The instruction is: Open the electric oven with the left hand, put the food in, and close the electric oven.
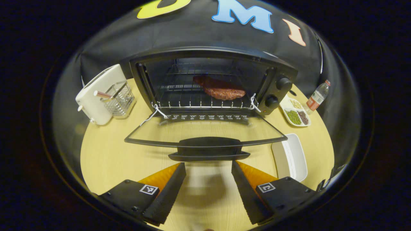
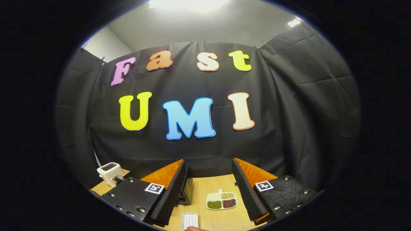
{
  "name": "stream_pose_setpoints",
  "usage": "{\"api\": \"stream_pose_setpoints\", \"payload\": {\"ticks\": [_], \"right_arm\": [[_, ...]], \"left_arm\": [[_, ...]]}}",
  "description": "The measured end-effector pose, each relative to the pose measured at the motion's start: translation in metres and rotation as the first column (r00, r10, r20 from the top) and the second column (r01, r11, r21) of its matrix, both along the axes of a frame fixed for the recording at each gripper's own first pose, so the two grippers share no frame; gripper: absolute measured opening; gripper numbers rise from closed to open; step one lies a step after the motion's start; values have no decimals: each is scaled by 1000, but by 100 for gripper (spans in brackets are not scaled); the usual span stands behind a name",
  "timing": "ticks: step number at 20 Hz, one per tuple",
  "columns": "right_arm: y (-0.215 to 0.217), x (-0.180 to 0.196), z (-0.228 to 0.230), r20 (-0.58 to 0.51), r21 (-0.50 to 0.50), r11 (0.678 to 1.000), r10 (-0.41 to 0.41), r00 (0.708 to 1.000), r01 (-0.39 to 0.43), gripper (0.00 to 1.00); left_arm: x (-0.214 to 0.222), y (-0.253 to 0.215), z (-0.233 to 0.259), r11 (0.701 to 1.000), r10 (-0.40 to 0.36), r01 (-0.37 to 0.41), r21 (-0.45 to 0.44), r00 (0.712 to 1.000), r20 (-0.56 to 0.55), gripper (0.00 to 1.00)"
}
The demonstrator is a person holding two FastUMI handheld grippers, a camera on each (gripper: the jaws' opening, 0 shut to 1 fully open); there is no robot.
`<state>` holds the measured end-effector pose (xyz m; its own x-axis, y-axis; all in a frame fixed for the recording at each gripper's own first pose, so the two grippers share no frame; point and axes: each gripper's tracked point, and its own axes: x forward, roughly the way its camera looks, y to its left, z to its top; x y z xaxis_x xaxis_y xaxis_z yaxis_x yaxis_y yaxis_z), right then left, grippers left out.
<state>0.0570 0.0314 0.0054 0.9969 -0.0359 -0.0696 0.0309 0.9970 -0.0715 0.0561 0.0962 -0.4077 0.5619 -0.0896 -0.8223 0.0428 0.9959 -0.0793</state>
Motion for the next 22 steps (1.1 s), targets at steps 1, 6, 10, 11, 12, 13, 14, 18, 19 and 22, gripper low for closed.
{"api": "stream_pose_setpoints", "payload": {"ticks": [1,6,10,11,12,13,14,18,19,22], "right_arm": [[-1,1,0,2,0,1000,-4,1000,4,87],[-4,-4,-2,2,13,1000,-12,1000,12,87],[-2,-4,-2,4,15,1000,-14,1000,14,87],[-3,-5,-1,5,14,1000,-14,1000,14,87],[-2,-4,-1,6,13,1000,-16,1000,15,87],[-2,-5,-1,5,13,1000,-16,1000,16,87],[-4,-5,-2,6,11,1000,-18,1000,18,87],[-11,-6,-2,6,13,999,-35,999,35,87],[-12,-7,-2,4,16,999,-38,999,38,87],[-10,-7,-2,4,16,999,-37,999,37,87]], "left_arm": [[1,0,5,1000,3,-3,-3,1000,14,96],[7,1,27,1000,19,-17,-23,998,66,96],[20,2,51,1000,22,-20,-20,992,123,96],[25,1,52,1000,24,-21,-21,991,131,96],[27,3,54,1000,26,-24,-14,991,132,100],[27,4,54,1000,26,-25,-12,991,135,97],[28,5,58,999,31,-29,-13,989,142,96],[43,0,72,999,35,-31,-25,983,180,96],[43,1,79,999,35,-29,-30,980,196,96],[47,-4,110,998,43,-29,-55,962,270,96]]}}
